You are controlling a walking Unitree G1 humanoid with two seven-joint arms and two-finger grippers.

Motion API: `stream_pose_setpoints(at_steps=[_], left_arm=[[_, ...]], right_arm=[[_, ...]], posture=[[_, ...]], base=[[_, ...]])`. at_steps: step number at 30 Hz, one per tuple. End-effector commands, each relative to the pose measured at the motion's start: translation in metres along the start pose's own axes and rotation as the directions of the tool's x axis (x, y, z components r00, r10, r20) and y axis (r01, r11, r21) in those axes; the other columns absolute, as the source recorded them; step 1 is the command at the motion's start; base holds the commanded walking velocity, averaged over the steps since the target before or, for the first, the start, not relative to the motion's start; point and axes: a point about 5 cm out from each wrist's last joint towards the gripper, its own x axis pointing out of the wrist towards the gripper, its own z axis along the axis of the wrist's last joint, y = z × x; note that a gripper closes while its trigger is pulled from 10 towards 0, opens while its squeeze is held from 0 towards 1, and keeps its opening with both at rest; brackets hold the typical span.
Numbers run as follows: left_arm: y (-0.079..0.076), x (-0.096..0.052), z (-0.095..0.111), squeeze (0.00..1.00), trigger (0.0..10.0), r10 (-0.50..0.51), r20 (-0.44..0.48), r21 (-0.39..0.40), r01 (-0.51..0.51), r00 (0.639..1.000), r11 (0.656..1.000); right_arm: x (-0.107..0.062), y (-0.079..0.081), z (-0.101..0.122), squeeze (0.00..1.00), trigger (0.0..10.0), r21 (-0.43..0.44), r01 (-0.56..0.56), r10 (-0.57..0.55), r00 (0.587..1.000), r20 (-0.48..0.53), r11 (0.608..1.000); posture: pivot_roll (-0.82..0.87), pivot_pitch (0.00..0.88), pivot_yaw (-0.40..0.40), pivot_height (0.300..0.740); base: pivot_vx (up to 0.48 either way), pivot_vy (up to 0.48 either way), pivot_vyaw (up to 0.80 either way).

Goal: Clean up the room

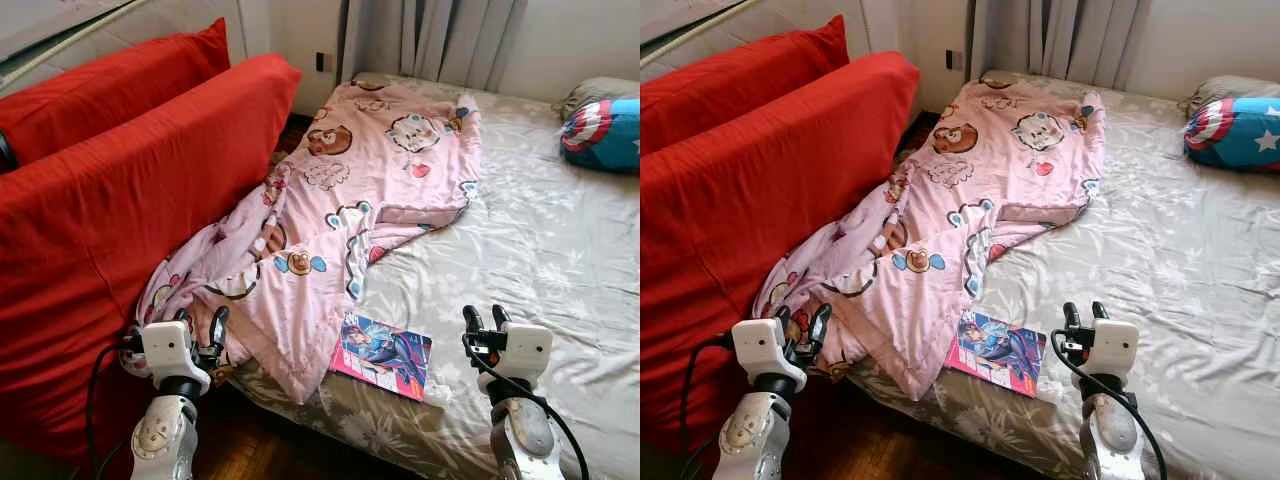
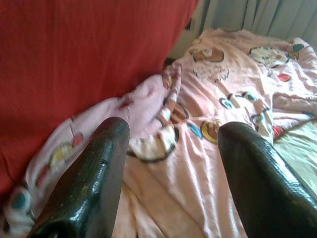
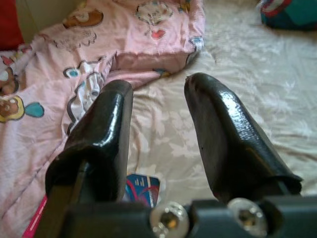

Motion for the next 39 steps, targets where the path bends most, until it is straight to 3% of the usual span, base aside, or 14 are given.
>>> stream_pose_setpoints(at_steps=[1,8,19,39], left_arm=[[0.002,0.003,0.004,0.0,10.0,-0.003,0.007,0.01,0.003,1.0,1.0],[-0.004,0.0,0.002,0.0,10.0,-0.033,-0.011,0.016,0.033,0.999,0.999],[-0.008,-0.001,0.003,0.0,10.0,-0.015,-0.027,-0.01,0.015,1.0,1.0],[-0.014,-0.003,0.005,0.0,10.0,-0.034,-0.051,-0.038,0.032,0.998,0.999]], right_arm=[[0.001,-0.001,0.0,0.0,10.0,-0.004,0.002,-0.002,1.0,-0.014,1.0],[0.001,0.002,0.0,0.0,10.0,0.001,-0.009,0.009,1.0,-0.014,1.0],[0.004,0.007,0.004,0.0,10.0,0.014,-0.024,0.024,1.0,-0.005,1.0],[0.005,0.022,-0.001,0.0,10.0,0.042,-0.075,0.077,0.997,-0.032,0.996]], posture=[[-0.07,0.08,-0.006,0.683],[-0.08,0.079,-0.006,0.623],[-0.06,0.148,-0.015,0.623],[-0.06,0.188,0.003,0.623]], base=[[0.0,0.0,0.0],[0.0,0.0,0.0],[0.0,0.0,0.0],[0.0,0.0,0.0]])
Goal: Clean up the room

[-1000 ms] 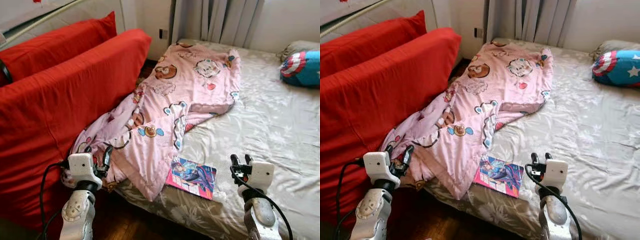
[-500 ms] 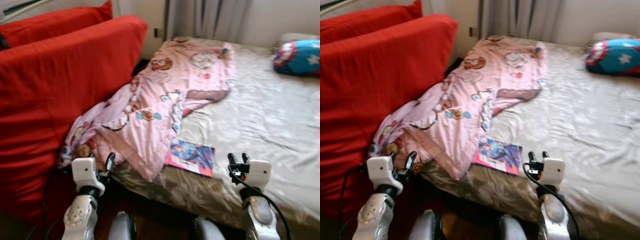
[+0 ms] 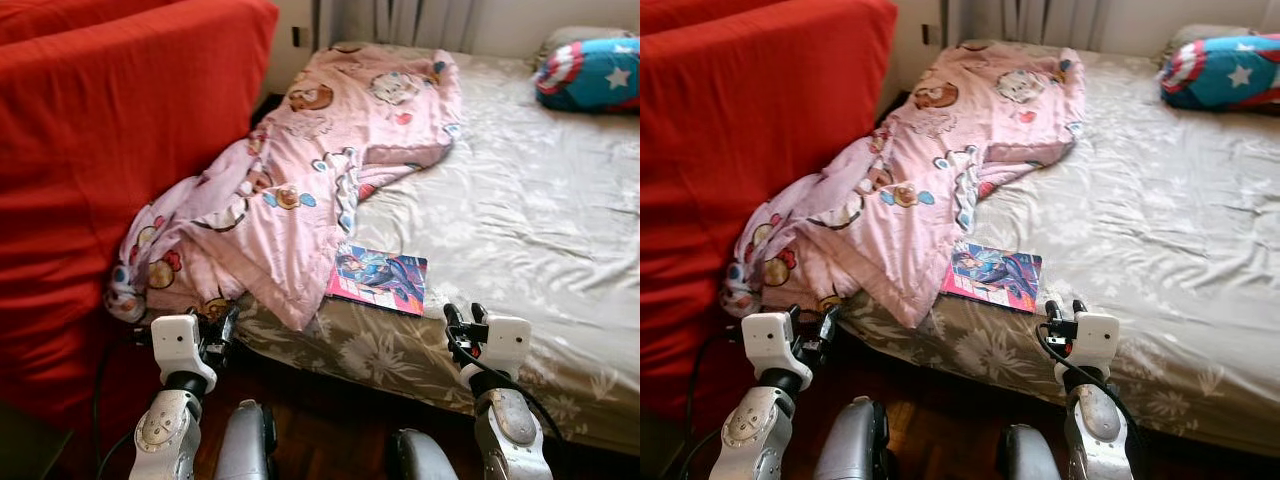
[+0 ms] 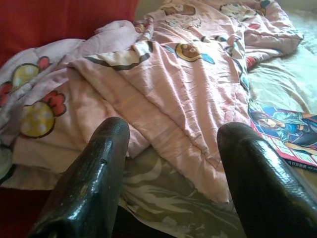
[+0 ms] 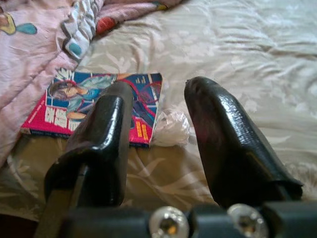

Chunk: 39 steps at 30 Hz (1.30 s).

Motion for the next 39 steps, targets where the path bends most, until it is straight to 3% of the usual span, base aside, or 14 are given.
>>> stream_pose_setpoints(at_steps=[1,28,37,38,39], left_arm=[[0.002,-0.001,0.002,0.0,10.0,0.003,-0.004,-0.003,-0.003,1.0,1.0],[-0.007,0.0,0.003,0.0,10.0,-0.034,-0.016,-0.011,0.033,0.999,0.999],[-0.008,0.0,0.004,0.0,10.0,-0.036,-0.014,-0.009,0.036,0.999,0.999],[-0.008,0.0,0.004,0.0,10.0,-0.037,-0.014,-0.009,0.037,0.999,0.999],[-0.009,-0.001,0.004,0.0,10.0,-0.04,-0.015,-0.009,0.04,0.999,0.999]], right_arm=[[-0.001,0.002,-0.002,0.0,10.0,0.01,-0.002,0.003,1.0,-0.011,1.0],[-0.001,0.004,-0.006,0.0,10.0,0.0,-0.012,0.012,0.999,-0.038,1.0],[0.002,0.007,-0.017,0.0,10.0,0.012,-0.053,0.054,0.993,-0.109,0.999],[0.002,0.008,-0.019,0.87,10.0,0.032,-0.061,0.065,0.99,-0.124,0.998],[0.003,0.012,-0.024,1.0,10.0,0.073,-0.077,0.088,0.983,-0.161,0.994]], posture=[[-0.06,0.188,0.004,0.623],[-0.06,0.2,0.011,0.623],[-0.06,0.214,0.017,0.623],[-0.06,0.214,0.017,0.623],[-0.06,0.217,0.018,0.623]], base=[[0.0,0.0,0.0],[0.314,0.0,0.0],[0.095,0.0,0.0],[0.0,0.0,0.0],[0.0,0.0,0.0]])
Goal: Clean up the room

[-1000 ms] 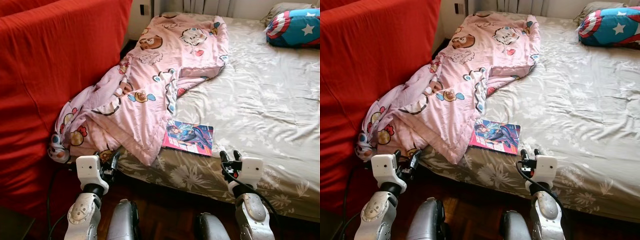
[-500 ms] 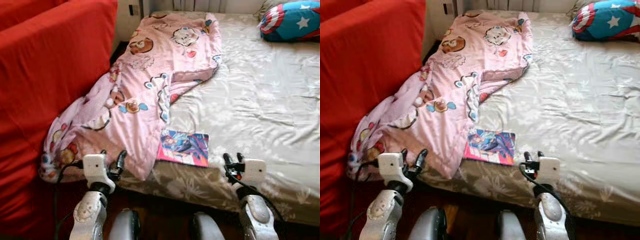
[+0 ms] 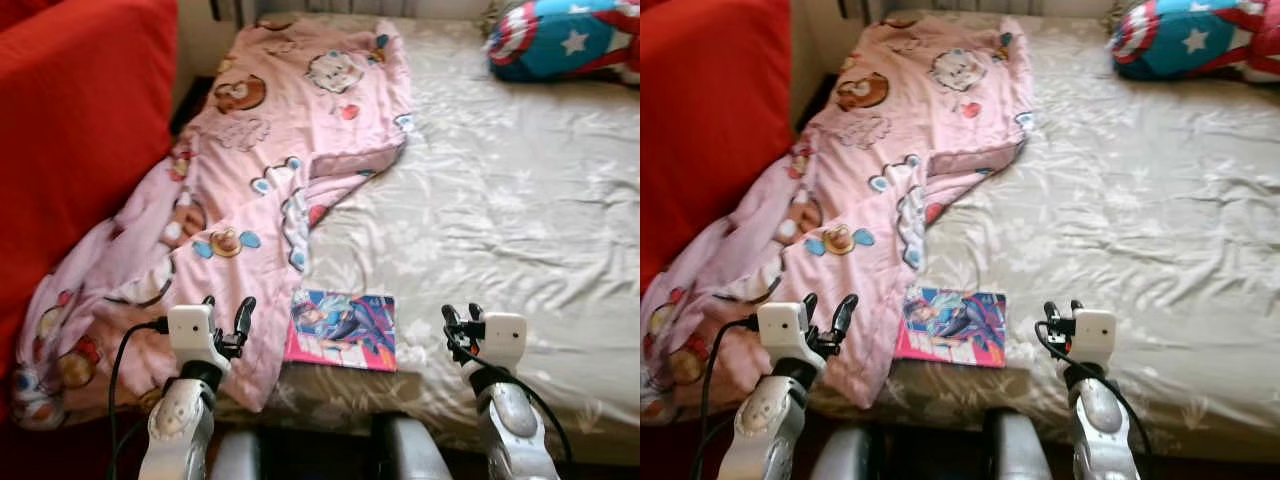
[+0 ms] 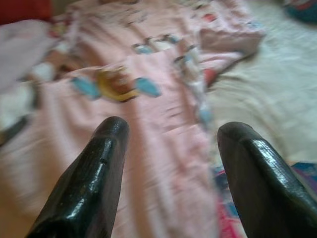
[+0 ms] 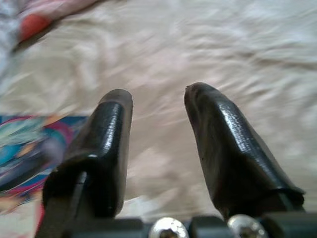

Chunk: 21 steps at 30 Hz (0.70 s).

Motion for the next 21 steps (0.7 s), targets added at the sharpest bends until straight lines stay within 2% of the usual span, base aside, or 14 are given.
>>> stream_pose_setpoints(at_steps=[1,3,7,12,18,20,21], left_arm=[[0.002,-0.006,-0.005,0.0,10.0,0.01,-0.031,-0.009,-0.01,0.999,1.0],[0.002,-0.006,-0.005,0.0,10.0,0.008,-0.032,-0.009,-0.009,0.999,1.0],[0.001,-0.007,-0.005,0.0,10.0,0.002,-0.037,-0.008,-0.002,0.999,1.0],[0.002,-0.009,-0.005,0.0,10.0,-0.004,-0.044,-0.004,0.004,0.999,1.0],[0.003,-0.011,-0.005,0.0,10.0,-0.01,-0.054,0.004,0.011,0.998,1.0],[0.002,-0.011,-0.004,0.0,10.0,-0.014,-0.052,0.005,0.014,0.999,1.0],[0.001,-0.011,-0.003,0.0,10.0,-0.015,-0.051,0.005,0.015,0.999,1.0]], right_arm=[[-0.003,0.002,-0.018,1.0,10.0,0.048,-0.013,0.018,0.995,-0.096,0.999],[-0.002,0.002,-0.021,1.0,10.0,0.057,-0.006,0.013,0.993,-0.119,0.998],[0.001,-0.001,-0.029,1.0,10.0,0.133,0.057,-0.032,0.983,-0.183,0.989],[0.008,-0.011,-0.033,1.0,10.0,0.244,0.19,-0.133,0.963,-0.233,0.951],[0.012,-0.012,-0.034,1.0,10.0,0.318,0.254,-0.167,0.946,-0.278,0.913],[0.014,-0.012,-0.034,0.0,10.0,0.343,0.268,-0.165,0.939,-0.301,0.9],[0.015,-0.011,-0.034,0.0,10.0,0.349,0.27,-0.163,0.938,-0.307,0.897]], posture=[[-0.06,0.217,0.018,0.623],[-0.06,0.222,0.02,0.623],[-0.05,0.231,0.029,0.623],[-0.03,0.243,0.042,0.623],[-0.02,0.251,0.054,0.623],[0.0,0.256,0.06,0.623],[0.0,0.256,0.06,0.623]], base=[[0.0,0.0,0.0],[0.0,0.0,0.0],[0.0,0.0,0.0],[0.0,0.0,0.0],[0.0,0.0,0.0],[0.0,0.0,0.0],[0.0,0.0,0.0]])
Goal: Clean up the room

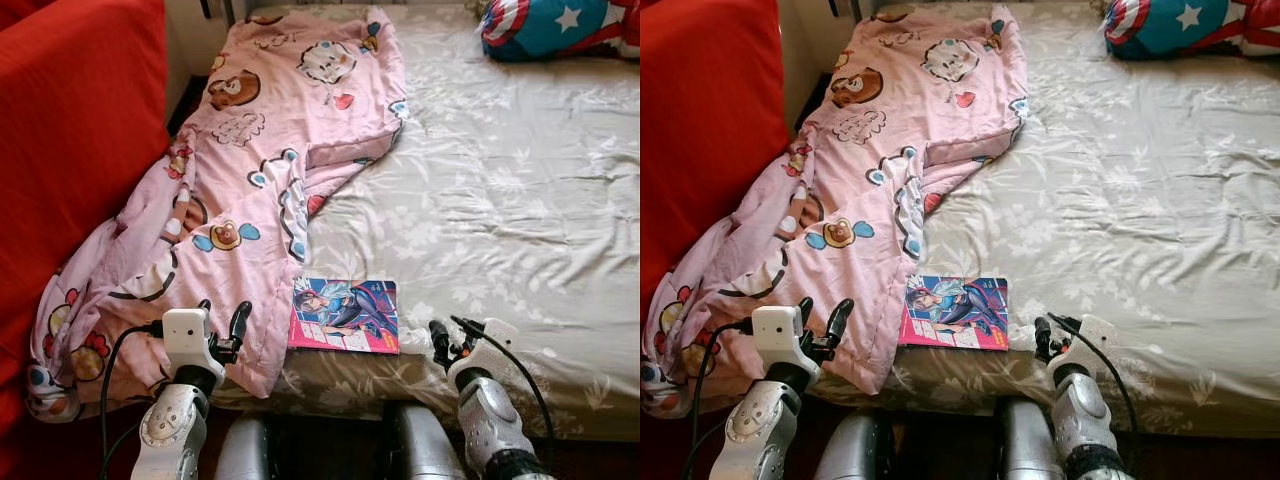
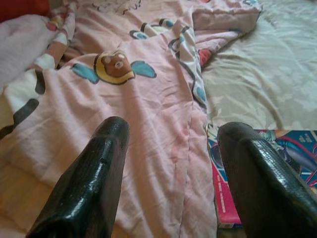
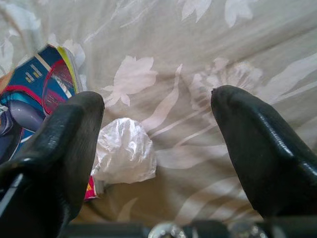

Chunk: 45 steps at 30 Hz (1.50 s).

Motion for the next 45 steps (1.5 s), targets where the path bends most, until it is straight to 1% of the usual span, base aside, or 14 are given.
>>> stream_pose_setpoints(at_steps=[1,4,13,18,21,28,29,30,45], left_arm=[[0.003,-0.004,0.0,0.0,10.0,0.004,-0.014,0.008,-0.004,1.0,1.0],[0.003,-0.006,0.002,0.0,10.0,0.001,-0.014,0.014,-0.001,1.0,1.0],[0.004,-0.011,0.006,0.0,10.0,-0.004,-0.021,0.027,0.005,1.0,1.0],[0.004,-0.017,0.006,0.0,10.0,-0.009,-0.034,0.034,0.01,0.999,0.999],[0.005,-0.019,0.006,0.0,10.0,-0.008,-0.037,0.037,0.009,0.999,0.999],[0.005,-0.021,0.005,0.0,10.0,-0.005,-0.043,0.04,0.007,0.999,0.999],[0.005,-0.021,0.004,0.0,10.0,-0.005,-0.044,0.04,0.007,0.999,0.999],[0.005,-0.021,0.004,0.0,10.0,-0.005,-0.045,0.04,0.007,0.999,0.999],[0.004,-0.021,0.004,0.0,10.0,-0.002,-0.059,0.038,0.004,0.998,0.999]], right_arm=[[-0.001,-0.002,-0.01,0.0,10.0,0.036,0.023,-0.021,0.998,-0.056,0.999],[0.001,0.0,-0.011,0.0,10.0,0.068,0.022,-0.016,0.996,-0.087,0.997],[0.006,0.011,-0.008,0.0,10.0,0.073,-0.018,0.027,0.992,-0.12,0.997],[0.006,0.019,-0.01,0.0,10.0,0.065,-0.052,0.06,0.988,-0.141,0.997],[0.005,0.021,-0.014,0.0,10.0,0.055,-0.061,0.069,0.985,-0.16,0.997],[0.005,0.021,-0.015,0.0,10.0,0.056,-0.058,0.067,0.984,-0.163,0.997],[0.005,0.021,-0.015,0.0,2.3,0.057,-0.058,0.067,0.984,-0.164,0.997],[0.005,0.021,-0.015,0.0,0.0,0.058,-0.059,0.068,0.984,-0.163,0.997],[0.005,0.022,-0.015,0.0,0.0,0.061,-0.064,0.073,0.983,-0.166,0.996]], posture=[[0.01,0.259,0.061,0.623],[0.02,0.267,0.067,0.623],[0.05,0.289,0.082,0.623],[0.07,0.307,0.091,0.623],[0.08,0.309,0.093,0.623],[0.08,0.311,0.094,0.623],[0.08,0.311,0.093,0.623],[0.08,0.311,0.093,0.623],[0.08,0.301,0.09,0.623]], base=[[0.0,0.0,0.0],[0.0,0.0,0.0],[0.0,0.0,0.0],[0.0,0.0,0.0],[0.0,0.0,0.0],[0.0,0.0,0.0],[0.0,0.0,0.0],[0.0,0.0,0.0],[0.0,0.0,0.0]])
